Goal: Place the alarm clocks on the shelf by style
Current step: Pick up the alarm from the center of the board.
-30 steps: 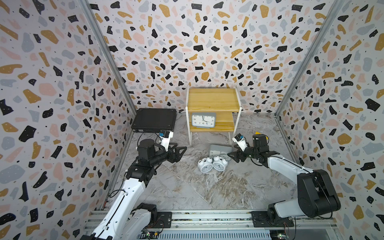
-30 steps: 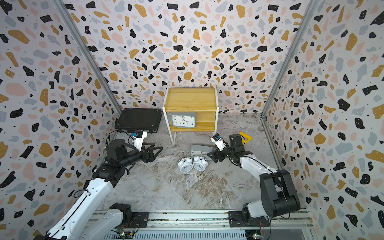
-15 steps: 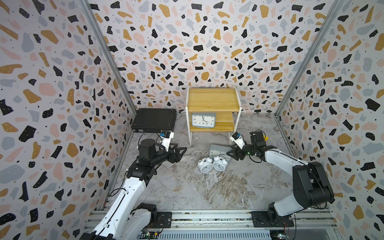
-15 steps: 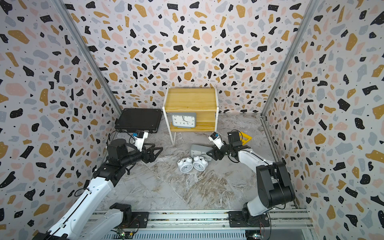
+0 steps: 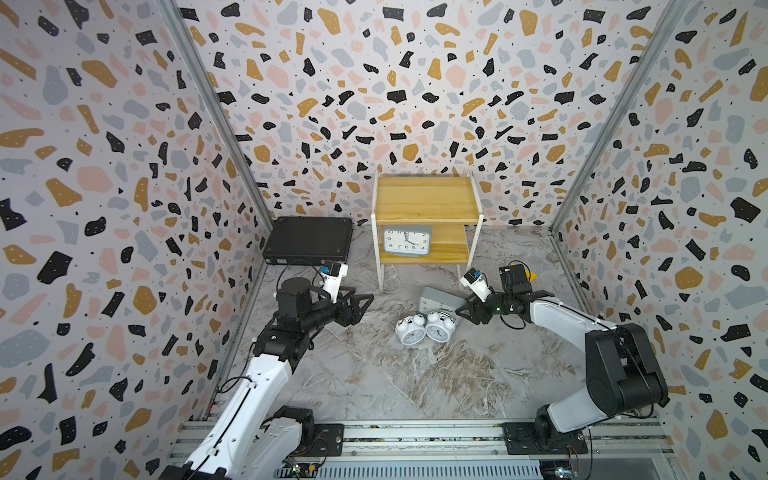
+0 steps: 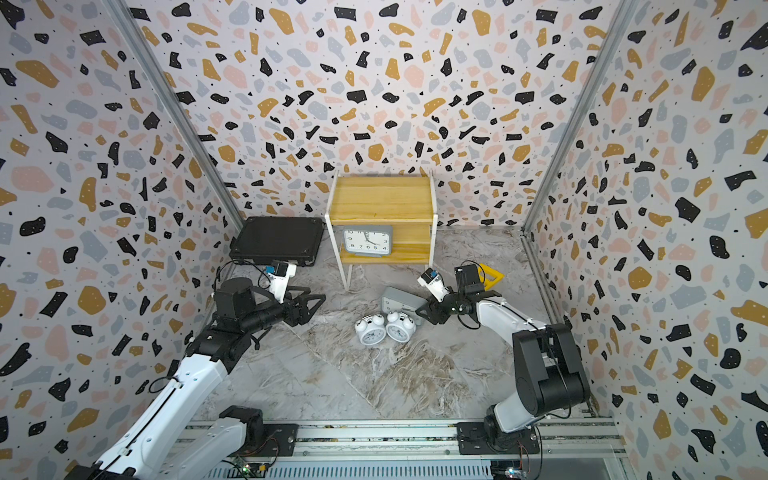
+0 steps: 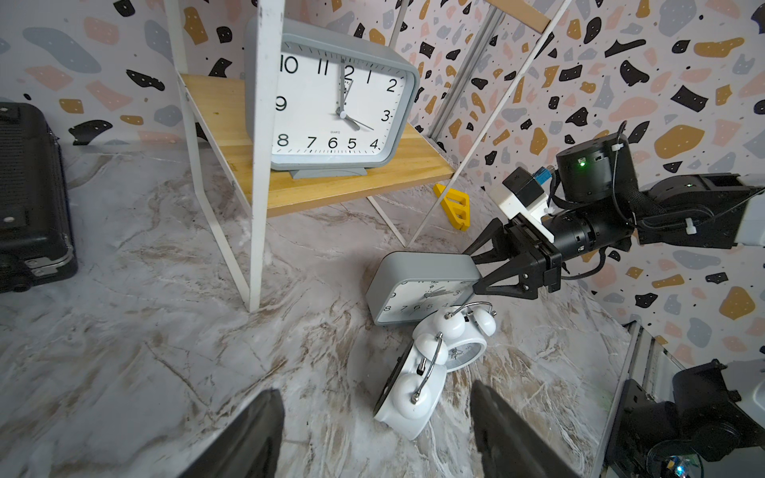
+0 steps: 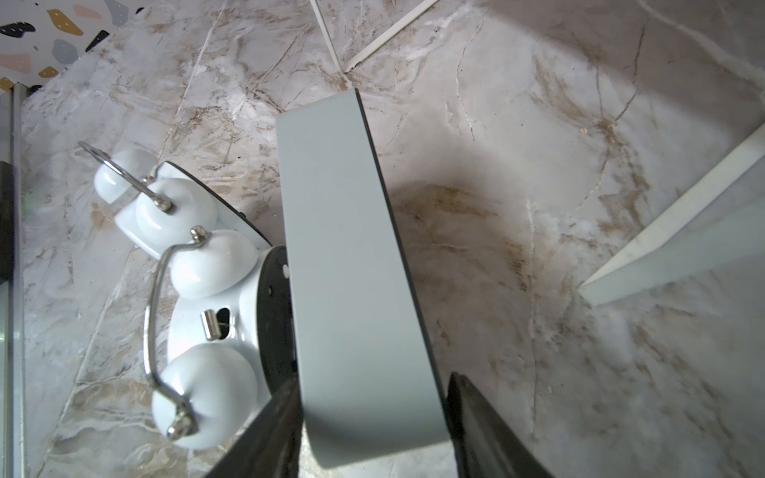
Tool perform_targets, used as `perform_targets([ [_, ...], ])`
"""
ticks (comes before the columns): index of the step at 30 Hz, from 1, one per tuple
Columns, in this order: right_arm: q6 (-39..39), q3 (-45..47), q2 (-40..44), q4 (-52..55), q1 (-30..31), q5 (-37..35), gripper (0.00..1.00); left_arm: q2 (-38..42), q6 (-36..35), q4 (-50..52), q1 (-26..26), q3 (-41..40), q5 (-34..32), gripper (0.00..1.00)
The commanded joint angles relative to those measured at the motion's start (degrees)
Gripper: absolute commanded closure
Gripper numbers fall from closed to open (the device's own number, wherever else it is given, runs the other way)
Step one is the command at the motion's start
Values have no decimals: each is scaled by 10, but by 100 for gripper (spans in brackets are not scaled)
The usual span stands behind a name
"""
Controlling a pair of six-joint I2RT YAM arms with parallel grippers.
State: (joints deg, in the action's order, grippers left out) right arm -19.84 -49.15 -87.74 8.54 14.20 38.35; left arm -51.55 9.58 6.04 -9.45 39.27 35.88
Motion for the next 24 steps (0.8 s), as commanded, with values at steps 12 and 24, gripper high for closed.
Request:
perform_targets([
  [12, 16, -1, 152, 35, 0, -33, 76, 9, -11, -16, -5, 7, 25, 26],
  [24, 2, -79, 225, 132, 7, 42, 79, -22, -113, 10, -67, 78, 79, 24],
])
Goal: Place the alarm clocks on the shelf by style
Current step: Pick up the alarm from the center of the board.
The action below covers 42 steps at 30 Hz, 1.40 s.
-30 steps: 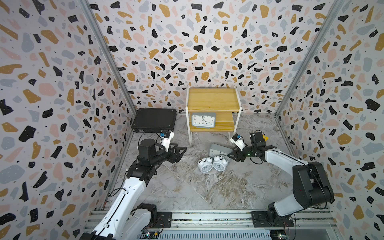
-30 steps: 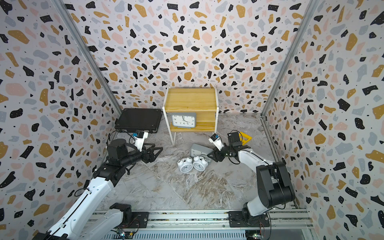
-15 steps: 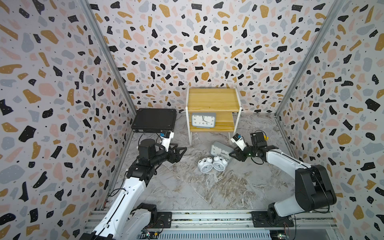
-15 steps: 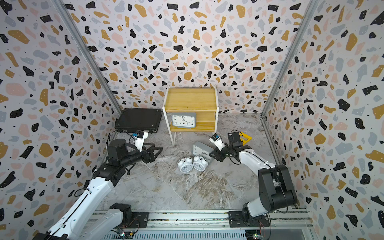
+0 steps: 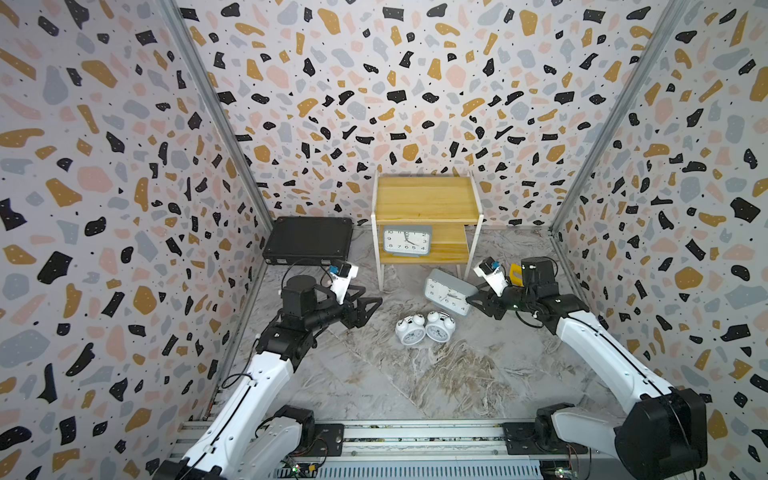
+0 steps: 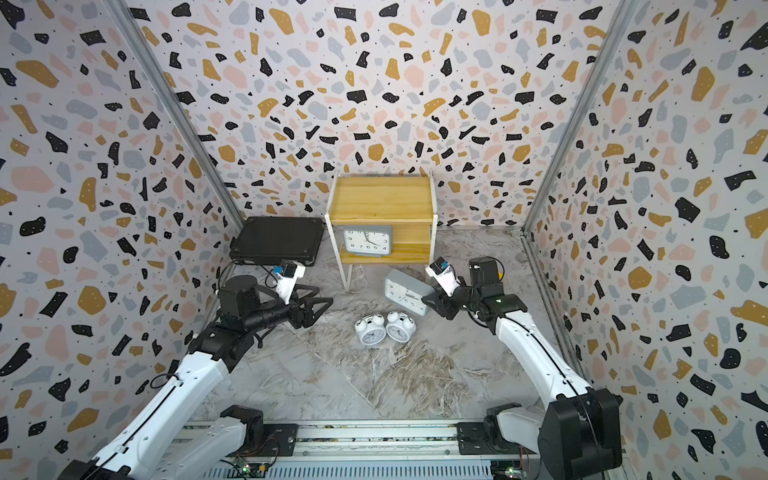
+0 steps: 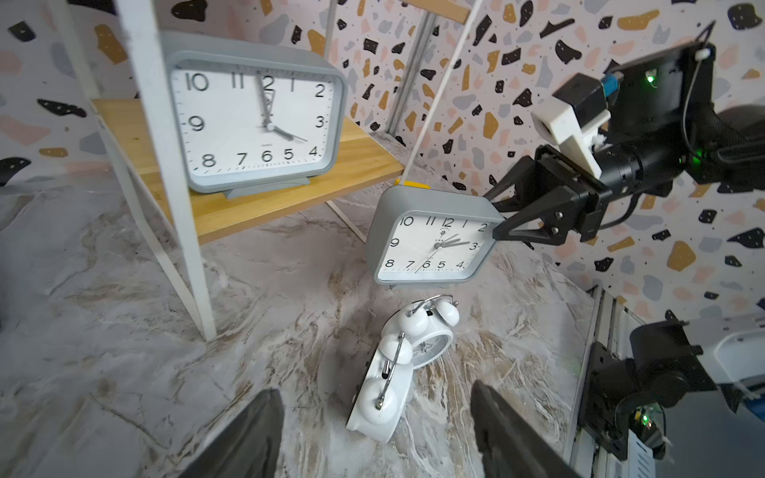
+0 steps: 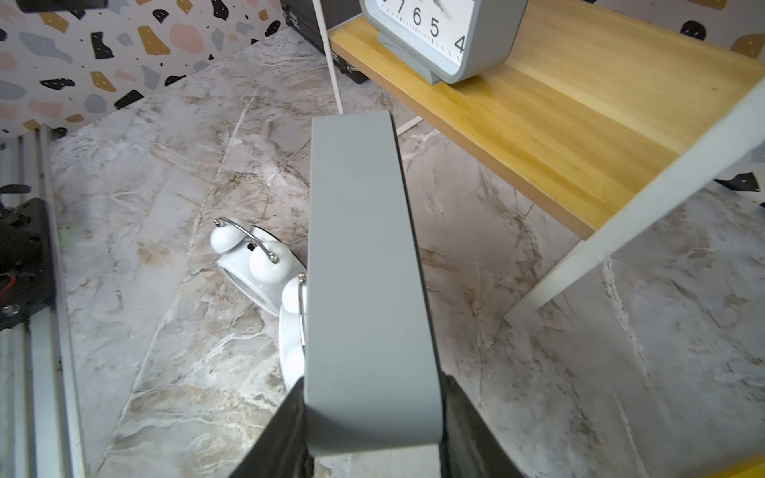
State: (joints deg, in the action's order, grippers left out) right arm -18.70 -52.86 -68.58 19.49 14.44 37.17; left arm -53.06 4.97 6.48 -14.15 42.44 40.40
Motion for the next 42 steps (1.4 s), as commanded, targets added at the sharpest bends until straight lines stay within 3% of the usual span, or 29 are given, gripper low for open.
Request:
perform_targets([
  [1, -11, -49, 37, 26, 4, 63, 79, -16, -95, 26, -30, 64, 49, 23],
  [9, -27, -111, 44, 73, 6, 122, 79, -125, -268, 193, -96, 225, 68, 20],
  [18, -71, -176, 18, 155, 22, 200, 79, -220, -476, 406, -99, 417, 77, 10],
  [26, -95, -204, 1, 184, 56, 205, 79, -280, -535, 493, -99, 500, 138, 8],
  [33, -98, -212, -4, 181, 75, 200, 79, -300, -519, 486, -99, 504, 151, 12],
  [42, -97, -213, -1, 176, 80, 190, 78, -316, -515, 485, -100, 497, 162, 25],
])
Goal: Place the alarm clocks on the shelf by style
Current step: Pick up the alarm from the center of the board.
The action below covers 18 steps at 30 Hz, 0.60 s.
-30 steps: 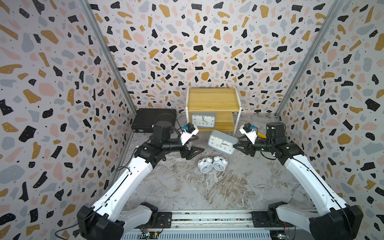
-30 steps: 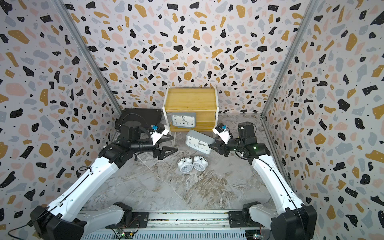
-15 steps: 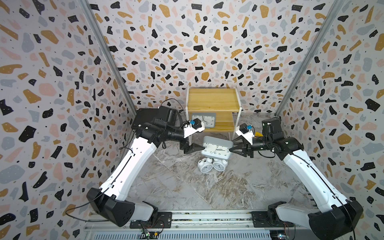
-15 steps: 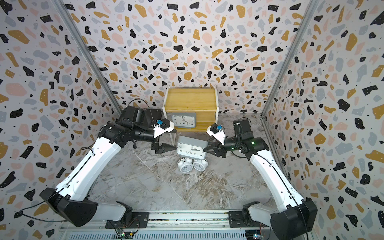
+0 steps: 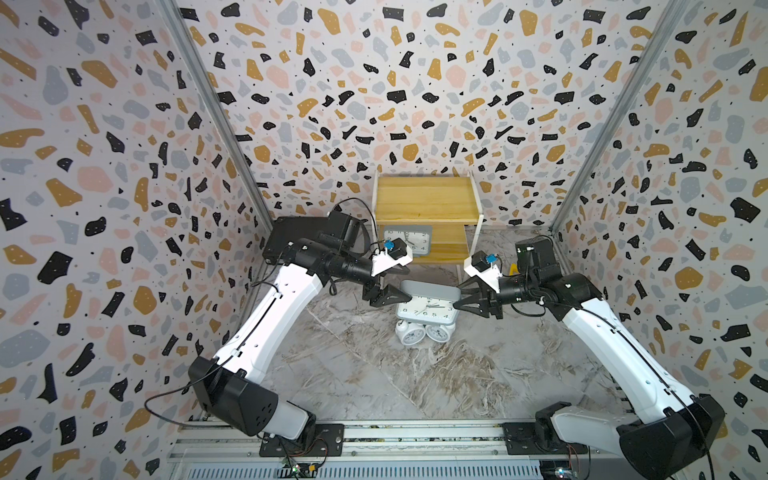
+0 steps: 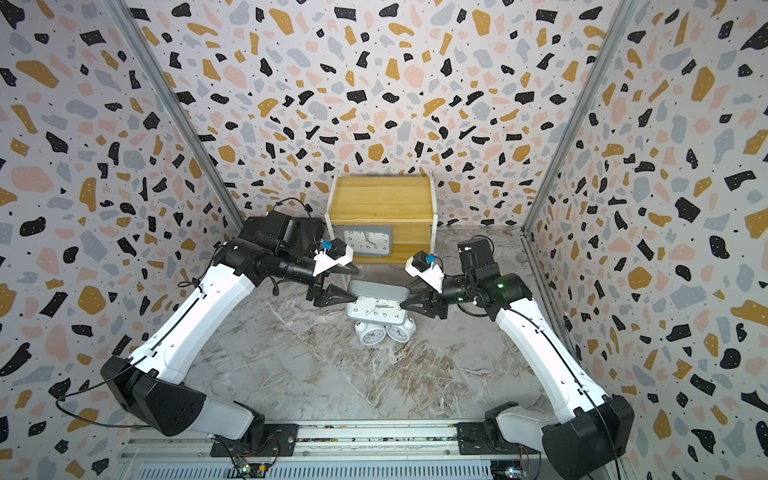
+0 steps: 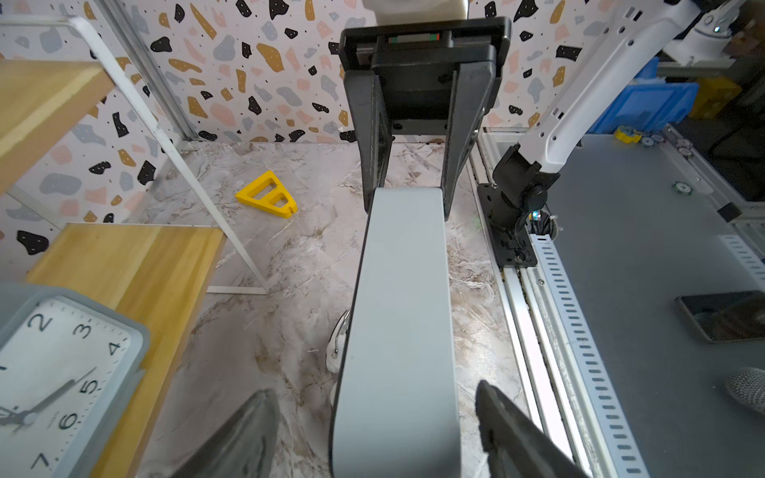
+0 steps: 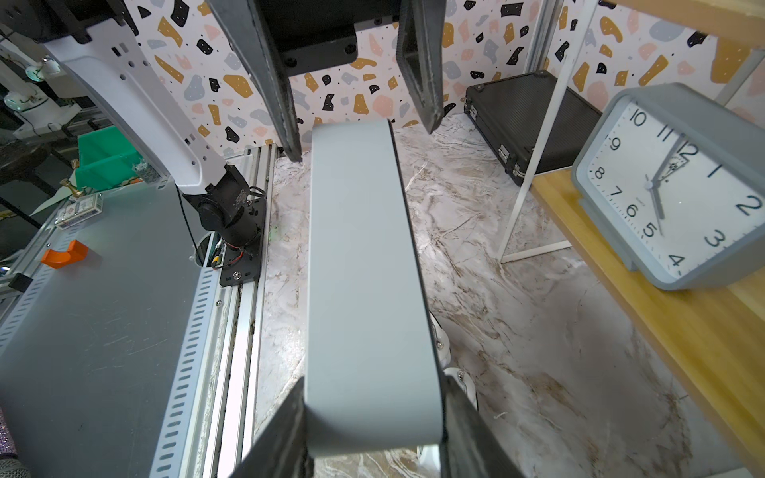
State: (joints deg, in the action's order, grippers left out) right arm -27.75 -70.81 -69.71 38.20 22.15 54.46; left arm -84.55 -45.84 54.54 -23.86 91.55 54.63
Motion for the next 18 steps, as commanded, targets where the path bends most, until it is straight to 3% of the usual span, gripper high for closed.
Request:
perform_targets([
  [1, -6, -35, 11, -11, 3, 16, 78, -1, -6, 3, -3, 3, 19, 26],
  [18, -1, -31, 11, -23, 3, 5, 78, -13, -19, 17, -5, -8, 23, 29],
])
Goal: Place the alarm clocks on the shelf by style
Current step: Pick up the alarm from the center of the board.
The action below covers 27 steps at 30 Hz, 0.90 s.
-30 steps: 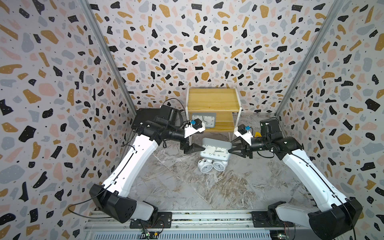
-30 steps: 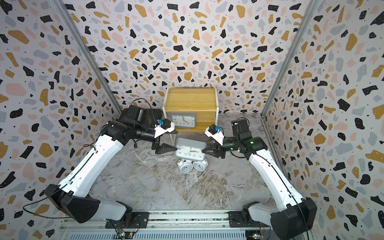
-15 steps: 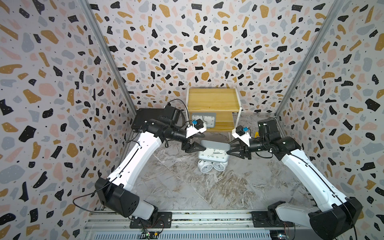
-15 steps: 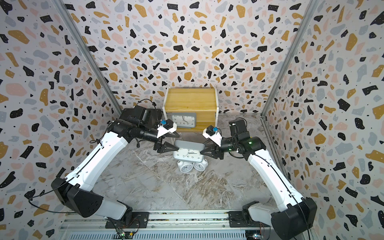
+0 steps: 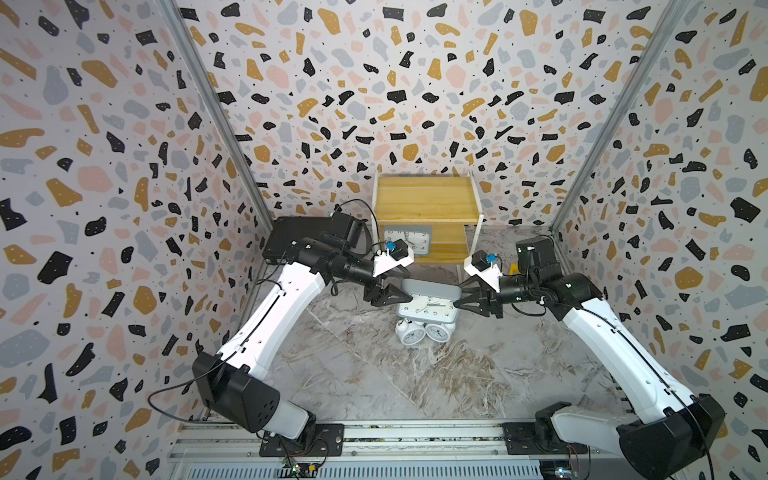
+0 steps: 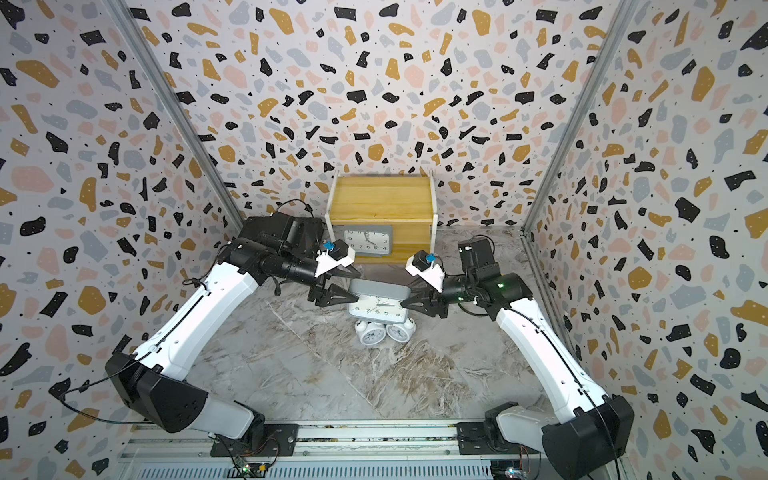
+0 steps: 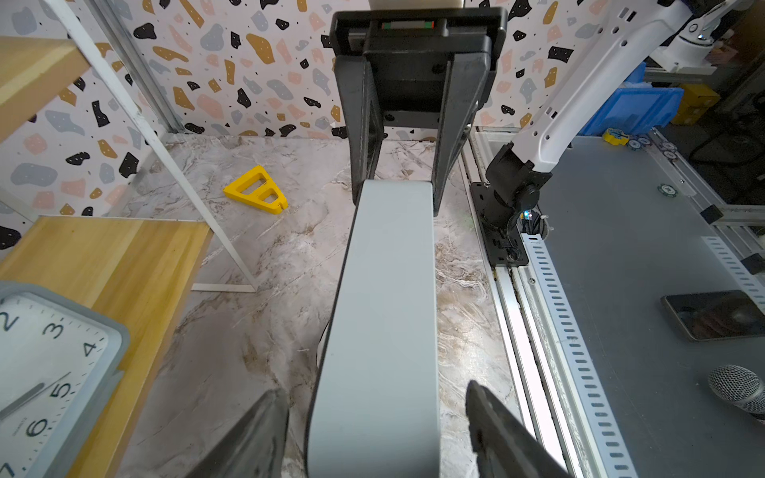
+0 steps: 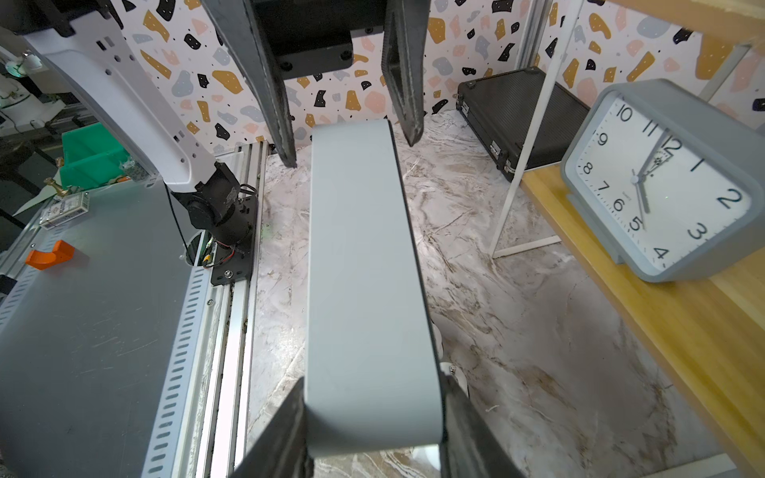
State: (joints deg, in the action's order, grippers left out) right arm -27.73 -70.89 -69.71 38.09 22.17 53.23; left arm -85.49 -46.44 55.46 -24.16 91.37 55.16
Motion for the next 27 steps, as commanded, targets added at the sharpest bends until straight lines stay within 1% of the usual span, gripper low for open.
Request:
perform_targets([
  [1, -1, -30, 11, -24, 3, 17, 78, -5, -14, 8, -2, -7, 18, 28],
  [5, 2, -29, 12, -29, 3, 17, 78, -12, -15, 11, -3, -6, 20, 31],
  [6, 2, -29, 12, -30, 3, 16, 78, -13, -15, 13, -3, -6, 21, 35],
  [7, 2, -29, 12, -30, 3, 15, 78, -13, -16, 15, -3, -5, 24, 39],
  [9, 4, -27, 11, -32, 3, 10, 78, -12, -18, 16, -3, -2, 25, 58],
  [11, 9, -24, 10, -36, 3, 4, 77, -7, -17, 16, -3, -1, 27, 74],
  [12, 12, -21, 10, -41, 3, 1, 76, -3, -16, 13, -3, 0, 28, 79],
  [13, 18, -18, 10, -49, 3, -1, 74, 1, -13, 9, -3, -1, 30, 82],
  [16, 43, 1, 11, -87, 2, -2, 62, 22, 20, -25, -2, -13, 34, 85],
  [18, 66, 15, 11, -118, 1, 6, 46, 42, 54, -66, -2, -31, 30, 86],
  [21, 109, 37, 10, -173, -9, 35, 33, 77, 99, -119, -2, -58, 29, 88],
  [24, 170, 63, 10, -249, -29, 78, 28, 105, 120, -150, -2, -78, 34, 88],
  [27, 204, 79, 12, -295, -40, 98, 27, 121, 134, -167, -2, -87, 33, 88],
])
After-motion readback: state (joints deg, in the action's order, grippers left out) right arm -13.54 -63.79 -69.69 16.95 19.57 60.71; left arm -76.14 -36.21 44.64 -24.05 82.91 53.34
